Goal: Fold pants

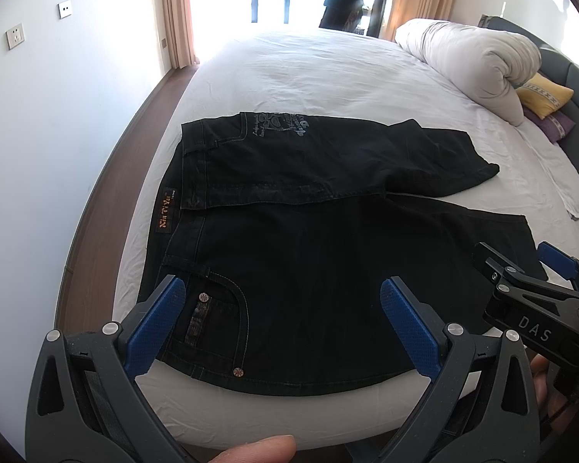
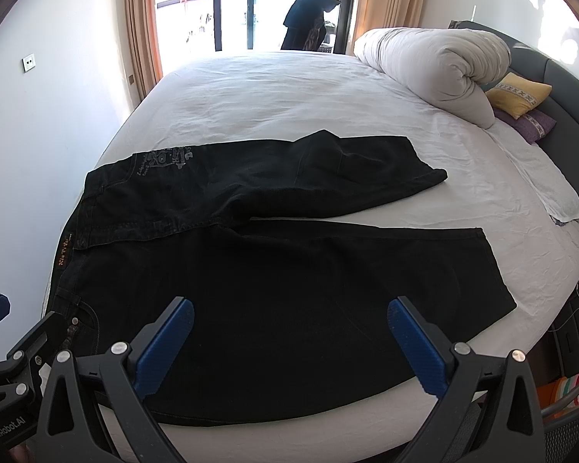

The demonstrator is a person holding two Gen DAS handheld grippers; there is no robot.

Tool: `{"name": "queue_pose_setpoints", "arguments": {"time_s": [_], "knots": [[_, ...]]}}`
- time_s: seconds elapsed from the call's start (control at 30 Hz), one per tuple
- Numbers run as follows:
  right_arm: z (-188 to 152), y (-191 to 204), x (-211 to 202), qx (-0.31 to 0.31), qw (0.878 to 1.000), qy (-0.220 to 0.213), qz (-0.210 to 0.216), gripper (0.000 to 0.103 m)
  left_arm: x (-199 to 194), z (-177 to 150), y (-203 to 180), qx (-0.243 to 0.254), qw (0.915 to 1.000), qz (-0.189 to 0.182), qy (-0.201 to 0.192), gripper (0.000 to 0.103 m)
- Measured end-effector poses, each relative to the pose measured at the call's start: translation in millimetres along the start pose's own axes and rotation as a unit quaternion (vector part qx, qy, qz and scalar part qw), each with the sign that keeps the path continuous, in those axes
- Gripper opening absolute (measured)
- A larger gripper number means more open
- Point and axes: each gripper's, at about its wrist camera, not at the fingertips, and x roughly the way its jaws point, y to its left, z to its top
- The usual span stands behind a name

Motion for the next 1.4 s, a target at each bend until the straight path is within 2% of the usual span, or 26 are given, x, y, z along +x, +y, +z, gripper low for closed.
{"name": "queue_pose_setpoints", "arguments": {"time_s": [0.6, 0.73, 0.93, 1.07, 1.1, 1.17, 1.3, 1.4], "knots": [[-3, -1, 3, -0.002, 1.000, 0.004, 0.000, 0.103, 4, -1, 2, 0.000, 1.0000, 0.000, 0.004, 0.103], [3, -5, 9, -0.018, 1.000, 0.001, 0.015, 0.103, 17, 10, 10, 0.016, 0.9998, 0.009, -0.011, 0.103], [41, -23, 36, -0.040, 0.995, -0.011, 0.085, 0.103, 59, 56, 37, 0.051, 0.9987, -0.001, -0.006, 0.103], [78, -30, 65, -0.056, 0.992, -0.022, 0.113, 0.103, 101, 101, 58, 0.063, 0.9958, -0.066, 0.006, 0.103], [89, -31, 74, -0.067, 0.989, -0.024, 0.128, 0.103, 112, 112, 60, 0.077, 0.9951, -0.062, 0.007, 0.103], [108, -29, 90, -0.089, 0.986, -0.029, 0.142, 0.103, 138, 134, 61, 0.115, 0.9915, -0.049, 0.035, 0.103], [139, -18, 123, -0.175, 0.966, -0.034, 0.187, 0.102, 186, 182, 66, 0.162, 0.9850, -0.024, 0.054, 0.103], [156, -11, 150, -0.225, 0.954, -0.016, 0.199, 0.091, 232, 219, 71, 0.211, 0.9729, -0.026, 0.091, 0.103]]}}
